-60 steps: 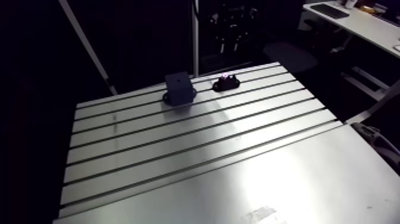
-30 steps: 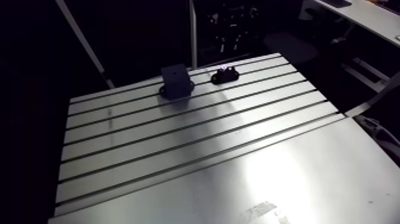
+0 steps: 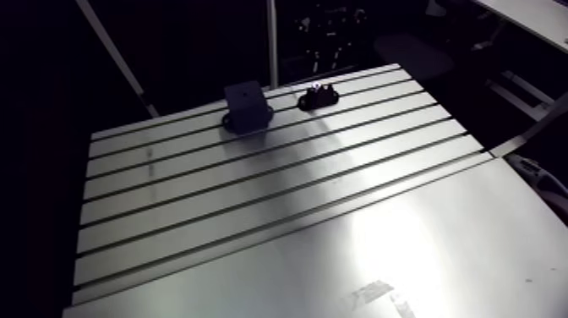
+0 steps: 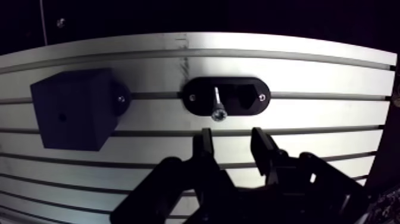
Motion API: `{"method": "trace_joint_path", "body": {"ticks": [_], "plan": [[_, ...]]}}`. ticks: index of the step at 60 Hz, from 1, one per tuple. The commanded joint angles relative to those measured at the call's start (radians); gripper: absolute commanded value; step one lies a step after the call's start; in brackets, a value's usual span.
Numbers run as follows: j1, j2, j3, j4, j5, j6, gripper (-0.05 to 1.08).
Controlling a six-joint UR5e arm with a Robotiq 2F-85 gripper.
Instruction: Pick up the M10 bolt and insert it into the hole until fully seated.
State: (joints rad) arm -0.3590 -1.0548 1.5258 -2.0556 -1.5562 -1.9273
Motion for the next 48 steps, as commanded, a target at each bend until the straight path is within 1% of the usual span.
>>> {"method": "trace_joint_path", "body": {"ticks": [1, 20, 40, 48], "plan": [[0.0, 0.017, 0.0, -0.012, 0.0, 0.0, 0.53], [0.0, 0.043, 0.001, -0.022, -0.001, 0.0, 0.53], [0.002, 0.048, 0.001, -0.024, -0.001, 0.001, 0.53], [0.003, 0.06, 0.001, -0.024, -0.001, 0.001, 0.53]]}}
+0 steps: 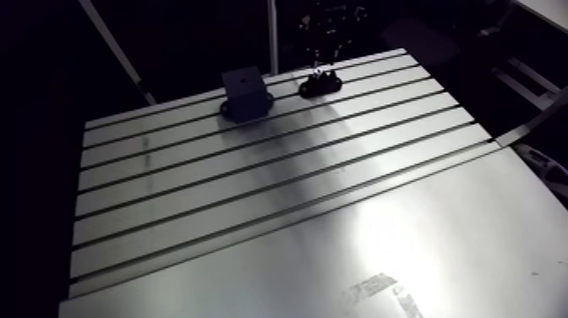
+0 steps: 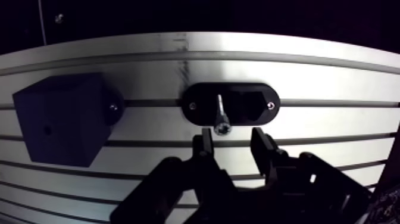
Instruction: Pick up the M10 bolt and insert it into the hole until fully seated.
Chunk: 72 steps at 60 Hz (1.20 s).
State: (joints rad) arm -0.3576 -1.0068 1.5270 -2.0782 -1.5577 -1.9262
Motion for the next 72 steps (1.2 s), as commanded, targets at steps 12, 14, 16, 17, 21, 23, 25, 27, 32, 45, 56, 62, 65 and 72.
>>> {"method": "trace_joint_path", "body": {"ticks": [12, 14, 16, 17, 21, 23, 25, 27, 32, 45, 56, 62, 65, 72], "plan": [[0.003, 0.015, 0.001, -0.004, -0.002, 0.002, 0.53], [0.003, 0.016, 0.0, -0.004, 0.0, 0.0, 0.53], [0.003, 0.017, 0.001, -0.004, 0.0, 0.0, 0.53], [0.003, 0.017, 0.001, -0.004, 0.0, 0.0, 0.53], [0.003, 0.018, 0.0, -0.004, -0.001, 0.002, 0.53], [0.003, 0.018, 0.0, -0.004, 0.0, 0.002, 0.53], [0.005, 0.018, 0.0, -0.004, -0.001, 0.002, 0.53], [0.005, 0.018, 0.0, -0.004, 0.0, 0.002, 0.53], [0.005, 0.02, 0.0, -0.004, -0.001, 0.003, 0.53], [0.006, 0.024, 0.0, -0.004, -0.003, 0.005, 0.55], [0.006, 0.024, 0.0, -0.004, -0.003, 0.006, 0.55], [0.006, 0.024, 0.0, -0.004, -0.003, 0.006, 0.55], [0.006, 0.024, 0.0, -0.004, -0.005, 0.008, 0.56], [0.006, 0.024, -0.002, -0.004, -0.005, 0.009, 0.56]]}}
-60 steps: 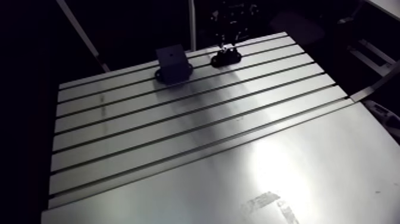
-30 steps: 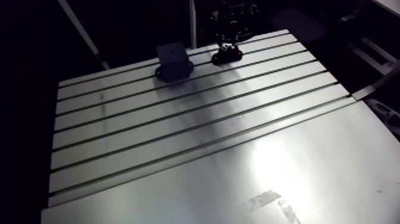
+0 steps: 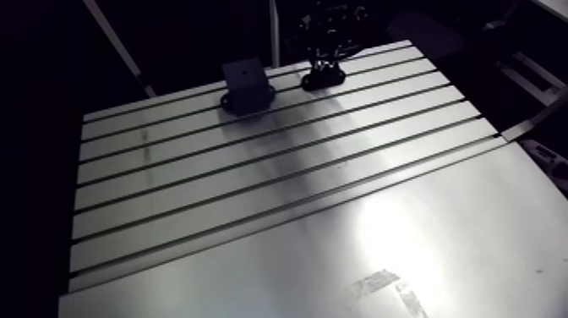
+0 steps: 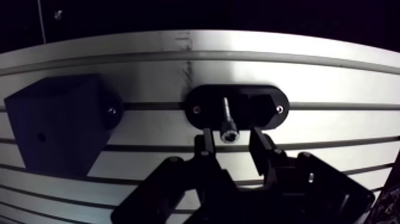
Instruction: Pick up the M10 bolt and insert it into the hole until fully seated.
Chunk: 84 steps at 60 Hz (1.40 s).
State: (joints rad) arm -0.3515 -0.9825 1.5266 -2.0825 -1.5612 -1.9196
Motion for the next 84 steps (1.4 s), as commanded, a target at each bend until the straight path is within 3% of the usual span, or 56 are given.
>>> {"method": "trace_joint_path", "body": {"ticks": [1, 84], "plan": [[0.0, 0.0, -0.001, 0.0, -0.001, 0.003, 0.56], [0.006, 0.014, -0.004, -0.02, -0.007, 0.009, 0.65]]}}
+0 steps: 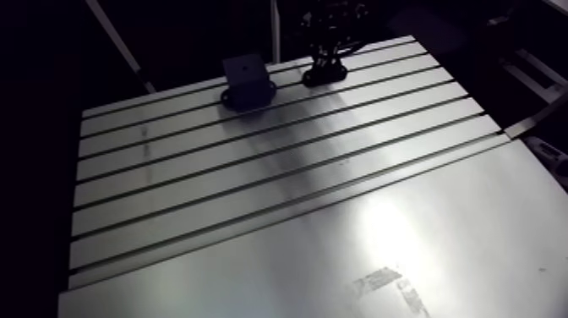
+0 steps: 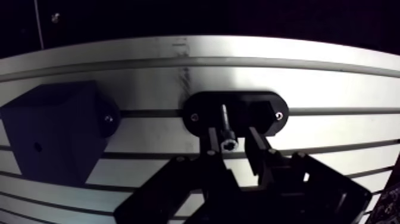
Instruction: Pick up the M10 bolt and insert it into the hole until fully seated.
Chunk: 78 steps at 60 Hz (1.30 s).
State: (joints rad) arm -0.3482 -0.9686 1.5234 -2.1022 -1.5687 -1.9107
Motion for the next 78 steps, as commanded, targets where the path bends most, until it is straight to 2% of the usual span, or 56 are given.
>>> {"method": "trace_joint_path", "body": {"ticks": [1, 57, 69, 78], "plan": [[0.003, 0.0, -0.001, 0.001, 0.0, 0.0, 0.65], [0.005, -0.001, 0.001, 0.004, 0.002, 0.0, 0.71], [0.005, -0.003, 0.001, 0.006, 0.002, 0.0, 0.77], [0.003, -0.005, -0.001, 0.007, 0.006, 0.0, 0.86]]}}
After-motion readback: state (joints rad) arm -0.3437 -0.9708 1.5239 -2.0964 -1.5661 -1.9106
